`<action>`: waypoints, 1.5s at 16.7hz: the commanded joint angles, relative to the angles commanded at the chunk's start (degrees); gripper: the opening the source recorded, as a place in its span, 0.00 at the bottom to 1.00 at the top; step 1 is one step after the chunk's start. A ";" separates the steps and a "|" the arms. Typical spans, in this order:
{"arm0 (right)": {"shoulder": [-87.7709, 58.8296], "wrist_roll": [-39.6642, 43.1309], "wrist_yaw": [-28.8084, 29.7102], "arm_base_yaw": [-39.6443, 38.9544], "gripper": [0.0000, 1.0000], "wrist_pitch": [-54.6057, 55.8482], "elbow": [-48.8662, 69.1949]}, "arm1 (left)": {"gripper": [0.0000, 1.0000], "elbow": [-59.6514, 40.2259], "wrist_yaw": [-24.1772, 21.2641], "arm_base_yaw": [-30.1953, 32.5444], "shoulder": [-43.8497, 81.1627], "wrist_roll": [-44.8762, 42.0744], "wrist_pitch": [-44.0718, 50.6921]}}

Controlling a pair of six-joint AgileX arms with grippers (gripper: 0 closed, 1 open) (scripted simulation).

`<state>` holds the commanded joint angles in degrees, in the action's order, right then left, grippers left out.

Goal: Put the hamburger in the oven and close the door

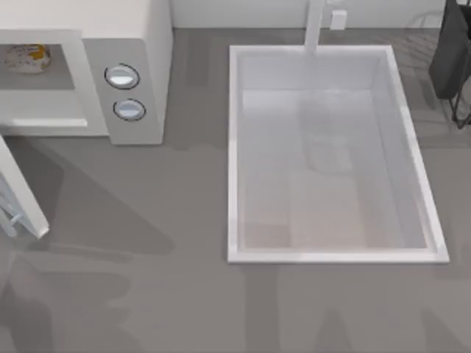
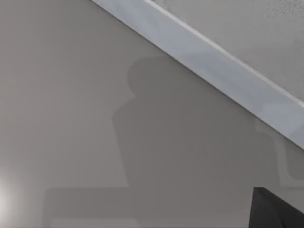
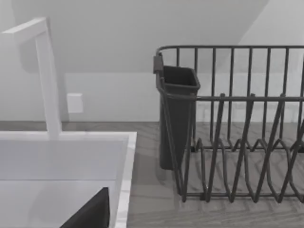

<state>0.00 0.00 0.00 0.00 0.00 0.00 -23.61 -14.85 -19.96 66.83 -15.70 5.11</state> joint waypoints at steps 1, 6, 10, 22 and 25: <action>0.00 0.00 0.00 0.00 1.00 0.00 0.00 | 0.00 0.69 1.86 2.71 -1.11 2.10 -0.11; 0.00 0.00 0.00 0.00 1.00 0.00 0.00 | 0.00 3.51 9.45 13.90 -5.67 10.69 -0.57; 0.00 0.00 0.00 0.00 1.00 0.00 0.00 | 0.00 3.95 10.65 15.68 -6.38 12.04 -0.64; 0.00 0.00 0.00 0.00 1.00 0.00 0.00 | 0.00 -7.51 11.37 16.99 12.84 12.82 -8.42; 0.00 0.00 0.00 0.00 1.00 0.00 0.00 | 0.00 -11.54 11.70 17.53 19.66 13.11 -11.21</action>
<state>0.00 0.00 0.00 0.00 0.00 0.00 -35.15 -3.15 -2.43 86.48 -2.59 -6.10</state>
